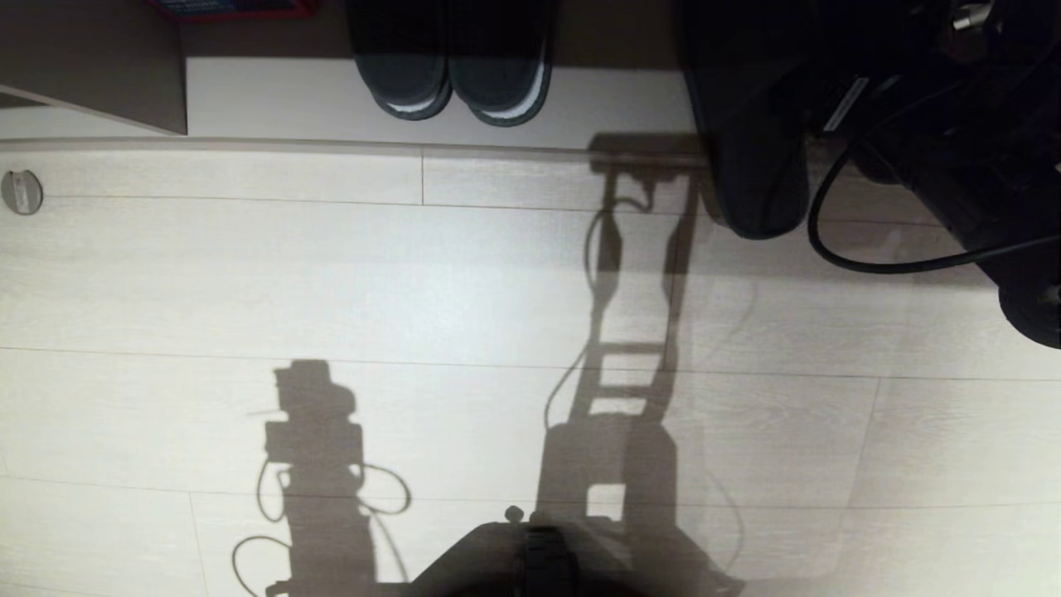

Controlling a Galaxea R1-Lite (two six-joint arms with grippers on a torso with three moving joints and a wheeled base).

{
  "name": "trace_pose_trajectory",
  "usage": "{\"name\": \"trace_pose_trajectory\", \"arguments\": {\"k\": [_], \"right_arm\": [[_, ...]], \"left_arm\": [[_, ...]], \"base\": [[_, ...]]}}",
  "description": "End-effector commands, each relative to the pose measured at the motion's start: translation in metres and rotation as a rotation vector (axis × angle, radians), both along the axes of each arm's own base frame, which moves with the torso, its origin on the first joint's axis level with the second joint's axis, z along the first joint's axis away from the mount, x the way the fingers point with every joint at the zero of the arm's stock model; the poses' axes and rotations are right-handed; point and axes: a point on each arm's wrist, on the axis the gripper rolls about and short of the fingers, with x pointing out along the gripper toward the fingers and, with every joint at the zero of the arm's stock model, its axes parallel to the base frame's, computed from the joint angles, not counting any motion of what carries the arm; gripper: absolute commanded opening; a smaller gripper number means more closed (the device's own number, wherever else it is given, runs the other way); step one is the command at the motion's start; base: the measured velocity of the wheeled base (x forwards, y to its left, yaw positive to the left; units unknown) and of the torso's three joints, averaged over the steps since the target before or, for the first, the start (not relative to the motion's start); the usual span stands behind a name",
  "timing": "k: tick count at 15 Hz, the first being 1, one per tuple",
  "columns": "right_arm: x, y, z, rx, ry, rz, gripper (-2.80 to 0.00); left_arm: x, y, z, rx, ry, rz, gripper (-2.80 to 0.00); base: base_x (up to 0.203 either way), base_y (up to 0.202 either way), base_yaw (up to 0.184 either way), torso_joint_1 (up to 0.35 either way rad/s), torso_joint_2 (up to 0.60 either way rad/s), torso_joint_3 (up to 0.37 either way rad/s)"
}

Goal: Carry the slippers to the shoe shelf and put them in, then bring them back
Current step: Place the slippers into the shoe cabinet

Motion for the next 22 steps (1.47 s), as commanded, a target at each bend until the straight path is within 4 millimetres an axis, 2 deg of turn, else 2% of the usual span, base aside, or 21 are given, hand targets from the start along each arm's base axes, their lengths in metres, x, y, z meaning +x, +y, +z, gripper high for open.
{"name": "trace_pose_trajectory", "arguments": {"k": [1,10,15,16,21,22], "right_arm": [[-0.011,-0.001,0.003,0.000,-0.011,0.004,0.00],[-0.023,0.007,-0.011,-0.055,0.027,0.123,0.00],[-0.067,0.021,-0.013,-0.080,0.023,0.280,0.00],[-0.070,0.022,-0.013,-0.082,0.026,0.289,-2.80],[-0.068,0.031,-0.016,-0.083,0.039,0.315,-2.80],[-0.062,0.034,-0.016,-0.082,0.039,0.316,-2.80]], "left_arm": [[0.000,0.000,0.000,0.000,0.000,0.002,-2.80],[0.000,0.000,0.000,0.000,0.000,0.001,-2.80],[0.000,0.000,0.000,0.000,0.000,0.001,-2.80],[0.000,0.000,0.000,0.000,0.000,0.001,-2.80],[0.000,0.000,0.000,0.000,0.000,0.002,-2.80],[0.000,0.000,0.000,0.000,0.000,0.002,-2.80]], "base": [[0.000,0.000,0.000,0.000,0.00,0.000],[0.000,0.000,0.000,0.000,0.00,0.000],[0.000,0.000,0.000,0.000,0.00,0.000],[0.000,0.000,0.000,0.000,0.00,0.000],[0.000,0.000,0.000,0.000,0.00,0.000],[0.000,0.000,0.000,0.000,0.00,0.000]]}}
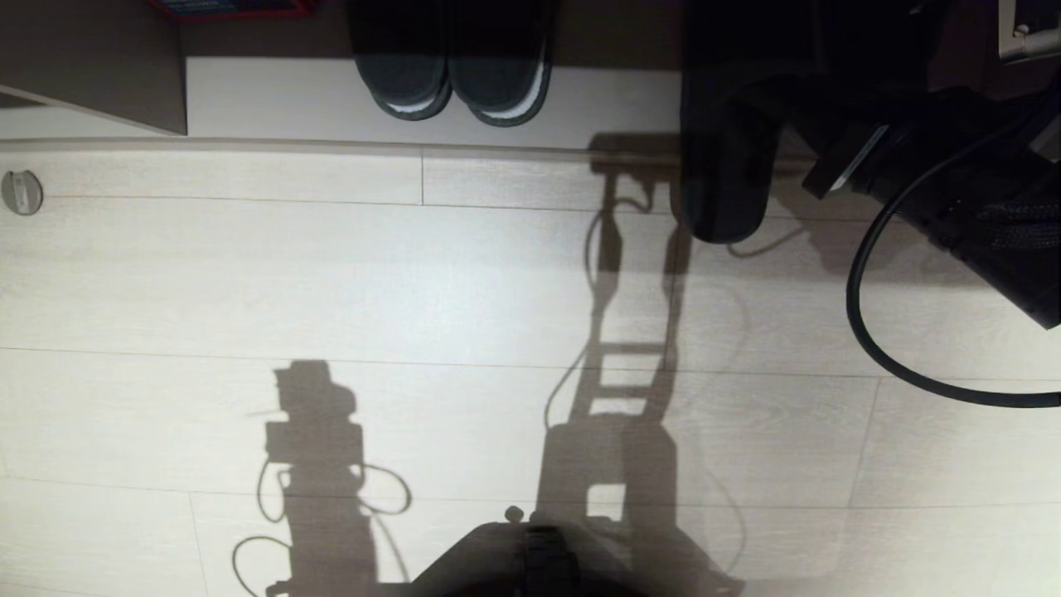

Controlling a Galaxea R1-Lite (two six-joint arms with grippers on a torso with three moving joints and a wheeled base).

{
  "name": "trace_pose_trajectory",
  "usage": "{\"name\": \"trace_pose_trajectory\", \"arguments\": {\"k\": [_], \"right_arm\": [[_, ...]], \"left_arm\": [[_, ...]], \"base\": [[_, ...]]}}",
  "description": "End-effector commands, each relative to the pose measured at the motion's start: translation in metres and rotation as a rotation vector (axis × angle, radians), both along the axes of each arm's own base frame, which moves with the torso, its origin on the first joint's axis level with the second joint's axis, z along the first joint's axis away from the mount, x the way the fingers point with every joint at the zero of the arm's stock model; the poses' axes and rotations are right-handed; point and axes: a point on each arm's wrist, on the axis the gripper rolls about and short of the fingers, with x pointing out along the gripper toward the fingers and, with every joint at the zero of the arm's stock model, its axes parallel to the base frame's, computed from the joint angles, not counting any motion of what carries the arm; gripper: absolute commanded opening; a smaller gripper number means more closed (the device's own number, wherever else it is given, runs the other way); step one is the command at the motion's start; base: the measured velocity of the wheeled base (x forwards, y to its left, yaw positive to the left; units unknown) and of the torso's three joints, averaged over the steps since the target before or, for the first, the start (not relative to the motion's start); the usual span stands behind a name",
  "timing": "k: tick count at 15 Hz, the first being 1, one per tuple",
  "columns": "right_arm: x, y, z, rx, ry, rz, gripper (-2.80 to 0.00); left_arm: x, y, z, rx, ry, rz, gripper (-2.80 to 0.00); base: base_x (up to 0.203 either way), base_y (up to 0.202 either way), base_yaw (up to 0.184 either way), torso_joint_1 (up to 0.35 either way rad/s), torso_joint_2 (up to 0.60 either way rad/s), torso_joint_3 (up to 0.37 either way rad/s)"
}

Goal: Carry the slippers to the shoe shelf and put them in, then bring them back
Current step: Place the slippers into the shoe cabinet

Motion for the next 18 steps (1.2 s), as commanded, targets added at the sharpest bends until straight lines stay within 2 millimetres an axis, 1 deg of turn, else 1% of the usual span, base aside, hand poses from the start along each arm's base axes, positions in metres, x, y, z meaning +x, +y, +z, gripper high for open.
{"name": "trace_pose_trajectory", "arguments": {"k": [1,3,4,6,7,8,10,14,18], "right_arm": [[0.017,0.009,-0.006,-0.007,0.018,0.003,-2.80],[0.037,0.019,-0.005,0.004,0.017,-0.021,-2.80],[0.038,0.019,-0.005,0.006,0.017,-0.026,-2.80],[0.055,0.025,-0.012,-0.003,0.032,-0.045,-2.80],[0.065,0.027,-0.009,0.006,0.010,-0.065,-2.80],[0.070,0.028,-0.007,0.012,-0.007,-0.082,-2.80],[0.073,0.028,0.007,0.038,-0.067,-0.092,-2.80],[0.079,0.014,0.019,0.035,-0.113,-0.136,-2.80],[0.083,0.005,0.026,0.030,-0.125,-0.167,-2.80]], "left_arm": [[0.000,0.000,0.000,-0.001,0.000,0.001,-2.80],[0.000,0.000,0.000,-0.001,0.000,0.001,-2.80],[0.000,0.000,0.000,-0.001,0.000,0.001,-2.80],[0.000,0.000,0.000,-0.001,0.000,0.001,-2.80],[0.000,0.000,0.000,-0.001,0.000,-0.001,-2.80],[0.000,0.000,0.000,-0.001,0.000,0.000,-2.80],[0.000,0.000,0.000,-0.001,-0.002,0.001,-2.80],[0.000,0.000,0.000,-0.001,0.000,-0.001,-2.80],[0.000,0.000,0.000,-0.001,-0.002,0.001,-2.80]], "base": [[0.000,0.000,0.000,0.000,0.00,0.000],[0.000,0.000,0.000,0.000,0.00,0.000],[0.000,0.000,0.000,0.000,0.00,0.000],[0.000,0.000,0.000,0.000,0.00,0.000],[0.000,0.000,0.000,0.000,0.00,0.000],[0.000,0.000,0.000,0.000,0.00,0.000],[0.000,0.000,0.000,0.000,0.00,0.000],[0.000,0.000,0.000,0.000,0.00,0.000],[0.000,0.000,0.000,0.000,0.00,0.000]]}}
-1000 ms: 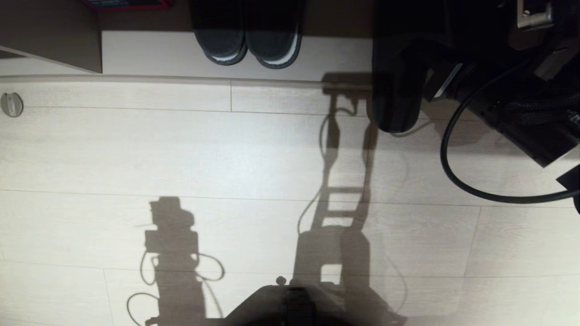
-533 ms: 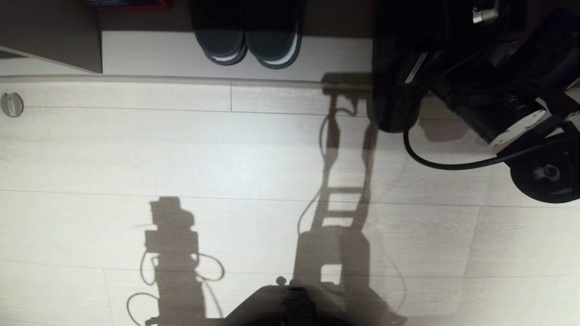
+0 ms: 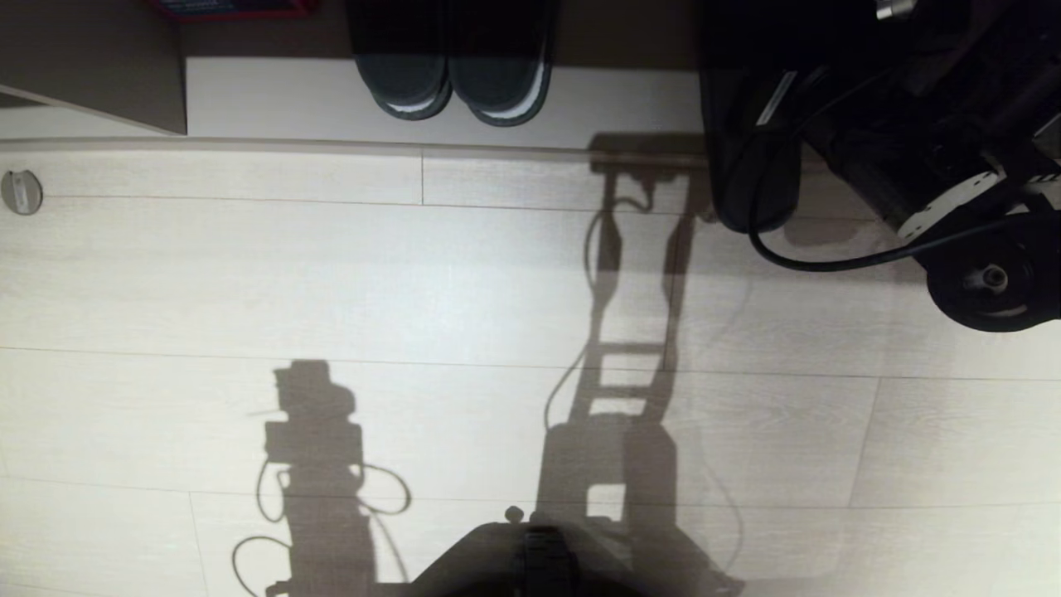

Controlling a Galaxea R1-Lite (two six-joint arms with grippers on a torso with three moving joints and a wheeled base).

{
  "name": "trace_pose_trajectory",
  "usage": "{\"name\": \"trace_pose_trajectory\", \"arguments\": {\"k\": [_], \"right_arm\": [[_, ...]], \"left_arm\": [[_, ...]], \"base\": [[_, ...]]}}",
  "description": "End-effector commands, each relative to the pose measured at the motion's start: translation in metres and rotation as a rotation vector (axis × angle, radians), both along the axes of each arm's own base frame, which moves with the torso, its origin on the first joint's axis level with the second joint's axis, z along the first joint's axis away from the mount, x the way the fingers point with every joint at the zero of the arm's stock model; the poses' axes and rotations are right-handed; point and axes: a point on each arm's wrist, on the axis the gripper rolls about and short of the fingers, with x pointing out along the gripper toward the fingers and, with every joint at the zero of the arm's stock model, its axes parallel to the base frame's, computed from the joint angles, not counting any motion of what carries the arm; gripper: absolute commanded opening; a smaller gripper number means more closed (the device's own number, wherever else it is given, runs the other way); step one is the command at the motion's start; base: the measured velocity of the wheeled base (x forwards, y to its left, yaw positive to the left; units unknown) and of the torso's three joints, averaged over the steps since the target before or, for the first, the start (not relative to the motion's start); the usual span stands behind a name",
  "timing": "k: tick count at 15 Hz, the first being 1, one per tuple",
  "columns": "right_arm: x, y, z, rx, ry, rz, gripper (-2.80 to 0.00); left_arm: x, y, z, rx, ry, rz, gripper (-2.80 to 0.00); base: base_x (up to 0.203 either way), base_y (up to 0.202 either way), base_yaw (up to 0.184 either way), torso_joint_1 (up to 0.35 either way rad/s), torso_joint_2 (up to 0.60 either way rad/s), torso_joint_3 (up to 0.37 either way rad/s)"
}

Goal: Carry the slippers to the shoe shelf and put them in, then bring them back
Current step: Place the slippers into the shoe cabinet

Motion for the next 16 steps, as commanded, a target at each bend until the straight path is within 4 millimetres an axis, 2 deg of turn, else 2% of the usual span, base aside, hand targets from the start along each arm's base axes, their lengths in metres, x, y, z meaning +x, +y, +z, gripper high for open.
{"name": "trace_pose_trajectory", "arguments": {"k": [1,12,14,16], "right_arm": [[0.004,-0.006,0.006,0.004,-0.028,-0.023,-2.80],[0.008,-0.011,0.012,0.007,-0.044,-0.041,-2.80],[-0.006,-0.014,0.014,0.005,-0.039,-0.037,-2.80],[-0.011,-0.014,0.014,0.005,-0.037,-0.031,-2.80]], "left_arm": [[0.000,0.000,0.000,0.000,-0.003,0.001,-2.80],[0.000,0.000,0.000,0.000,-0.002,0.000,-2.80],[0.000,0.000,0.000,0.000,0.000,0.001,-2.80],[0.000,0.000,0.000,0.000,-0.002,0.001,-2.80]], "base": [[0.000,0.000,0.000,0.000,0.00,0.000],[0.000,0.000,0.000,0.000,0.00,0.000],[0.000,0.000,0.000,0.000,0.00,0.000],[0.000,0.000,0.000,0.000,0.00,0.000]]}}
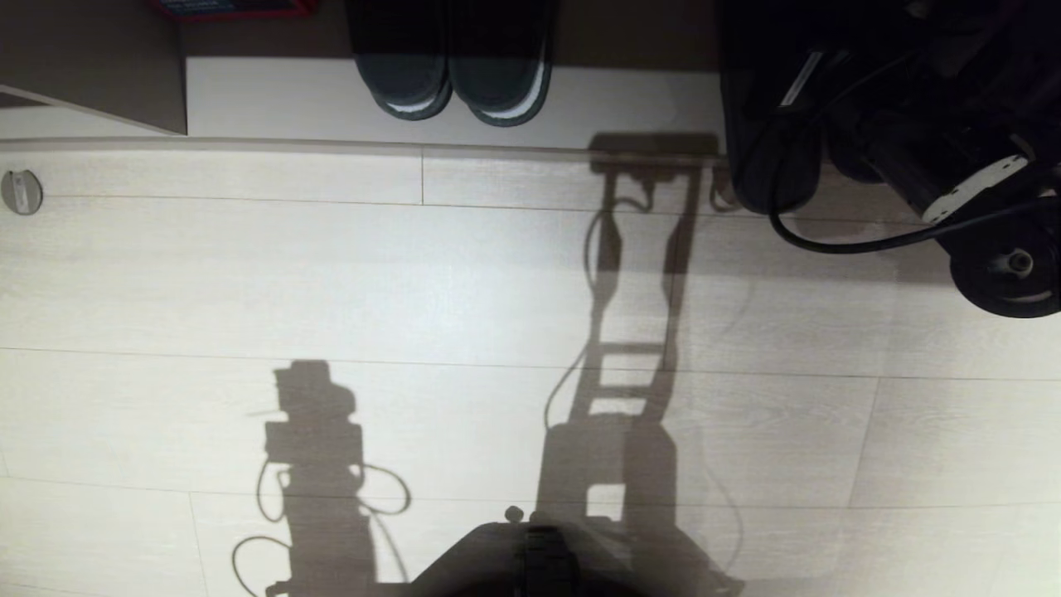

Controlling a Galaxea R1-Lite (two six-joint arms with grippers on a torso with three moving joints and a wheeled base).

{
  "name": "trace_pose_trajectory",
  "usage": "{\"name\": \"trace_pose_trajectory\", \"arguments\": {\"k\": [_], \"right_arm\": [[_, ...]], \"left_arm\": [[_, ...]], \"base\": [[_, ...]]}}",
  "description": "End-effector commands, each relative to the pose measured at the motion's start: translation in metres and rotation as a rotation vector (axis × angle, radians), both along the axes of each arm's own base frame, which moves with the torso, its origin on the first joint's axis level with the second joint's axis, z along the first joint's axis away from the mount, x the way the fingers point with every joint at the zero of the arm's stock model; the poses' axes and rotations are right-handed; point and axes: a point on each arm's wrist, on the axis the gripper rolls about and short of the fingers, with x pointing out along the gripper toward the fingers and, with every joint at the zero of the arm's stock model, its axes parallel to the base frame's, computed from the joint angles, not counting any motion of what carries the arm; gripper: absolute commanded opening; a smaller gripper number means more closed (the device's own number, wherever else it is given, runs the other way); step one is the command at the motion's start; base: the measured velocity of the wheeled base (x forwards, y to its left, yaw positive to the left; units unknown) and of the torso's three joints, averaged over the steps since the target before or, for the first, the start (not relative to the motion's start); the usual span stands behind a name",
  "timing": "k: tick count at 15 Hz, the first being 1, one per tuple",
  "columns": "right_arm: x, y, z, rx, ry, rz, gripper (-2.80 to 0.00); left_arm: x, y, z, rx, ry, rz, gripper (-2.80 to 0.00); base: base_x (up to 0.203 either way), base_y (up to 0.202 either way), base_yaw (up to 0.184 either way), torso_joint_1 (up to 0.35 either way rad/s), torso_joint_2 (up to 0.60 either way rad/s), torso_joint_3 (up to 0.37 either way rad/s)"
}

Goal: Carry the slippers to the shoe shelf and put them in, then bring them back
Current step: Place the slippers into the shoe cabinet

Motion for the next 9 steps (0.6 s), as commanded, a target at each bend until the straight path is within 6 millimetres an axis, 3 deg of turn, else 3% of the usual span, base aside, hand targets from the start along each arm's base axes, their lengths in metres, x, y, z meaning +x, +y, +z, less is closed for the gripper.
{"name": "trace_pose_trajectory", "arguments": {"k": [1,4,7,9], "right_arm": [[-0.018,-0.001,0.007,0.006,-0.018,0.013,-2.80],[-0.047,-0.004,0.007,0.008,-0.013,0.038,-2.80],[-0.063,-0.004,-0.005,-0.004,0.024,0.058,-2.80],[-0.085,-0.011,-0.024,-0.026,0.082,0.063,-2.80]], "left_arm": [[0.000,0.000,0.000,0.000,-0.002,0.000,-2.80],[0.000,0.000,0.000,0.000,0.000,-0.001,-2.80],[0.000,0.000,0.000,0.000,0.000,0.000,-2.80],[0.000,0.000,0.000,0.000,-0.002,-0.001,-2.80]], "base": [[0.000,0.000,0.000,0.000,0.00,0.000],[0.000,0.000,0.000,0.000,0.00,0.000],[0.000,0.000,0.000,0.000,0.00,0.000],[0.000,0.000,0.000,0.000,0.00,0.000]]}}
